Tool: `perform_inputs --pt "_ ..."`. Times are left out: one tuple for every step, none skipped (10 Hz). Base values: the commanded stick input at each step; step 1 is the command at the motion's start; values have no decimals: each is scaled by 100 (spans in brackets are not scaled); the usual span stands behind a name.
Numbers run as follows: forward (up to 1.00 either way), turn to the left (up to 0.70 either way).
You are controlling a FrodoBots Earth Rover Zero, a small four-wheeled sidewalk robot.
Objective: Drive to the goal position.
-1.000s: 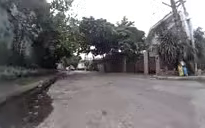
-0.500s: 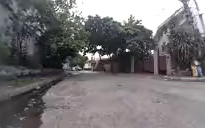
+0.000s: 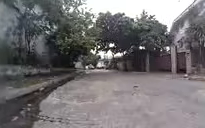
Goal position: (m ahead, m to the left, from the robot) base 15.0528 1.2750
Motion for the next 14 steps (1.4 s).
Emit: perform_inputs --pt "98 25" --pt "98 2" --pt "98 3" --pt "98 2" --pt "98 1" --pt "98 0" --pt "98 0" --pt "98 0" --pt "98 0" --pt "98 0" --pt "98 0" --pt "98 0" --pt "98 0" --pt "98 0"
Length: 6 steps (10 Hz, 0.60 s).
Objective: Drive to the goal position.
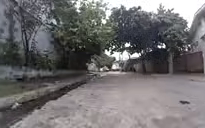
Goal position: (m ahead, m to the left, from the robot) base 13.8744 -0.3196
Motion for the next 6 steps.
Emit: perform_inputs --pt "98 -23" --pt "98 -37" --pt "98 -29" --pt "98 -5" --pt "98 0" --pt "98 -23"
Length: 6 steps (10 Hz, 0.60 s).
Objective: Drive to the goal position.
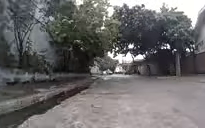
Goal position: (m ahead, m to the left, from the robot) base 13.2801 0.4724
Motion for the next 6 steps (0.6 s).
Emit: perform_inputs --pt "98 -36" --pt "98 -39" --pt "98 -39" --pt "98 -39" --pt "98 -29" --pt "98 -11"
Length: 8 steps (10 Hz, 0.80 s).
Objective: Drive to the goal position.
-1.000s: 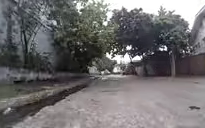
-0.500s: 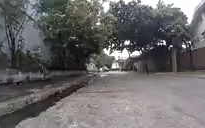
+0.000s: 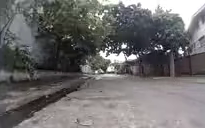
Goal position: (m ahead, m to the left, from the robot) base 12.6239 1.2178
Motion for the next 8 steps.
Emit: perform_inputs --pt "98 0" --pt "98 0" --pt "98 -2" --pt "98 -12" --pt "98 -18" --pt "98 0" --pt "98 0" --pt "98 0"
